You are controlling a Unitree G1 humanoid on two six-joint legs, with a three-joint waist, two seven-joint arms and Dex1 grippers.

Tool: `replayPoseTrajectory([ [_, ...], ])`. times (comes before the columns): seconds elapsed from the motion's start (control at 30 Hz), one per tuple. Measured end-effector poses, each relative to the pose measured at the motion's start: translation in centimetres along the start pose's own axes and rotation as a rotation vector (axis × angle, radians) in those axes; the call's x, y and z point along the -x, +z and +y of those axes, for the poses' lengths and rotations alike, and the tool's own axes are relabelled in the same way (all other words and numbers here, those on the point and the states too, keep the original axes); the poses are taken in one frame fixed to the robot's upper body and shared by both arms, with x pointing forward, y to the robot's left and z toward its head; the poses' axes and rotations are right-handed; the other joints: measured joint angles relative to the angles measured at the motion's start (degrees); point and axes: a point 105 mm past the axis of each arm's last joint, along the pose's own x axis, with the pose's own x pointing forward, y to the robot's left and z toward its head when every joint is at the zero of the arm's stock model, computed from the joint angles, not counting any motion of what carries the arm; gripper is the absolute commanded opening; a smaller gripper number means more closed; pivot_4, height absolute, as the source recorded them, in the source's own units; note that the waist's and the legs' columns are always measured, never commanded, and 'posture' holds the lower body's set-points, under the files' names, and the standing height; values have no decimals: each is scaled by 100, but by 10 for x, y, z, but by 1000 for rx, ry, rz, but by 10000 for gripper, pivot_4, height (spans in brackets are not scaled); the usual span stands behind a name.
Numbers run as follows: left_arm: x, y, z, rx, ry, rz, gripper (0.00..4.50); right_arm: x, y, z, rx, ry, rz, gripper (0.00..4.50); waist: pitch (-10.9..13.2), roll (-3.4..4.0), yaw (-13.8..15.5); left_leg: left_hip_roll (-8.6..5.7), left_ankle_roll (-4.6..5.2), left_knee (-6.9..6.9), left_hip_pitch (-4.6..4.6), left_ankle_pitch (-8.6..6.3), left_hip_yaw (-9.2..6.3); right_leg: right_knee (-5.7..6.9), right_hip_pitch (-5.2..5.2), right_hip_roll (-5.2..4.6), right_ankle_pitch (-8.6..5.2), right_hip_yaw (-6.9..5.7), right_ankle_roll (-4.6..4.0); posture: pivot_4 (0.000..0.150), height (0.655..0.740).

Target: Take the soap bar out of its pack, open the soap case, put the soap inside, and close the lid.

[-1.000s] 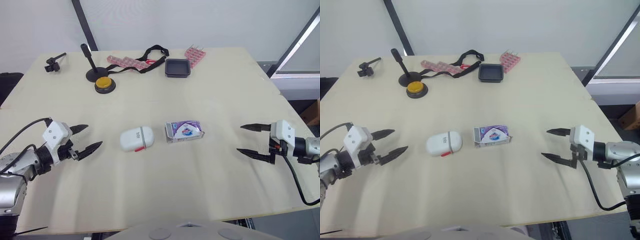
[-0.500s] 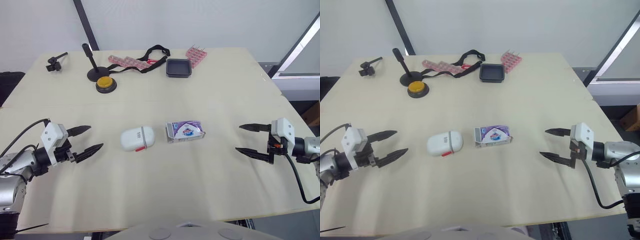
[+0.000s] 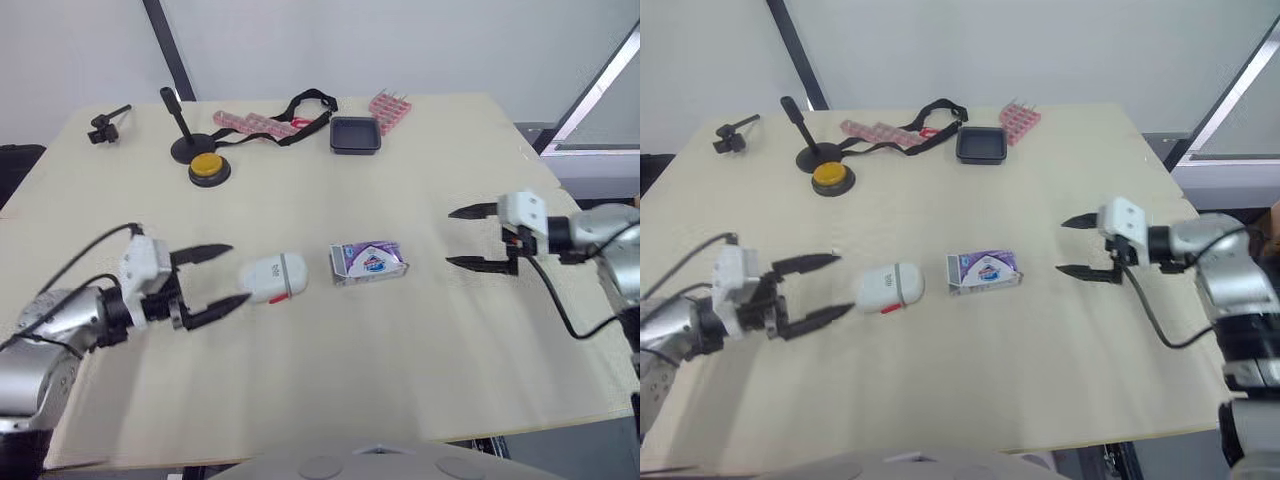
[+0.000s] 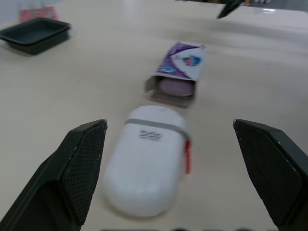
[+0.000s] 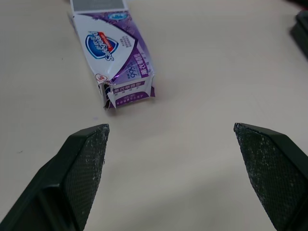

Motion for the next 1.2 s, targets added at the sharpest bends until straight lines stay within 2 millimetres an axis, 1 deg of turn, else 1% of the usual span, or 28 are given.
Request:
replayPoseTrajectory([
  [0.07,-3,-4,-10,31,-21,4,44621,-14,2,0,-2,51,12,44639,0,1,11,0,0,1,-3,0,0,2,-1,-4,0,-6,-2,1500,7291],
  [0.13,-5,-12,-24,77,-44,8,44621,-30,6,0,4,95,13,44639,0,2,-10,0,1,2,-5,0,5,2,-6,-8,0,-7,-3,1500,7291],
  [0.2,-6,-17,-32,97,-54,4,44621,-36,5,0,-2,113,16,44639,1,2,22,1,1,2,-15,1,5,2,-13,-9,0,-13,-3,1500,7291],
  [0.3,1,-31,-43,115,-2,18,44621,-47,11,2,18,146,24,44639,0,4,-7,2,2,3,-22,1,6,0,-17,-10,1,-15,-4,1500,7291],
  [0.37,7,-42,-53,140,29,38,44621,-53,11,3,21,161,28,44639,0,4,-21,6,2,3,-24,1,6,-2,-18,-10,1,-19,-4,1500,7291],
  [0.47,12,-48,-62,144,52,48,44621,-57,9,5,19,173,36,44639,0,6,3,7,2,3,-24,1,6,-2,-19,-12,1,-21,-6,1500,7291],
  [0.57,11,-48,-65,121,81,30,44621,-61,7,8,27,200,46,44639,0,7,4,8,7,3,-22,4,9,-1,-19,-16,2,-22,-9,1500,7291],
  [0.67,8,-44,-65,93,91,4,44621,-65,6,10,31,213,52,44639,1,8,-9,12,9,3,-22,6,13,2,-21,-15,3,-22,-10,1500,7291],
  [0.8,4,-42,-62,63,110,-11,44621,-66,8,10,16,235,56,44639,0,13,-27,15,9,3,-23,6,16,2,-23,-13,3,-22,-10,1500,7291],
  [0.87,2,-41,-63,55,110,-23,44621,-64,8,10,-4,242,63,44639,0,13,-24,16,10,3,-23,6,17,2,-24,-13,2,-23,-10,1500,7291],
  [0.97,4,-45,-63,55,115,-13,44621,-49,6,6,-43,231,85,44639,3,18,1,16,10,3,-25,6,19,1,-24,-14,2,-24,-10,1500,7291],
  [1.03,4,-45,-64,53,114,-13,44621,-38,9,2,-47,213,83,44639,3,18,-3,17,10,3,-23,6,20,1,-24,-14,3,-23,-11,1500,7291],
  [1.13,2,-44,-64,53,109,-19,44621,-31,18,6,-62,203,38,44639,2,20,-3,25,10,3,-21,6,21,2,-24,-11,3,-23,-11,1500,7291],
  [1.2,2,-44,-64,53,109,-23,44621,-32,20,11,-73,201,17,44639,1,21,-2,27,10,3,-20,6,21,2,-24,-10,3,-23,-11,1500,7291],
])
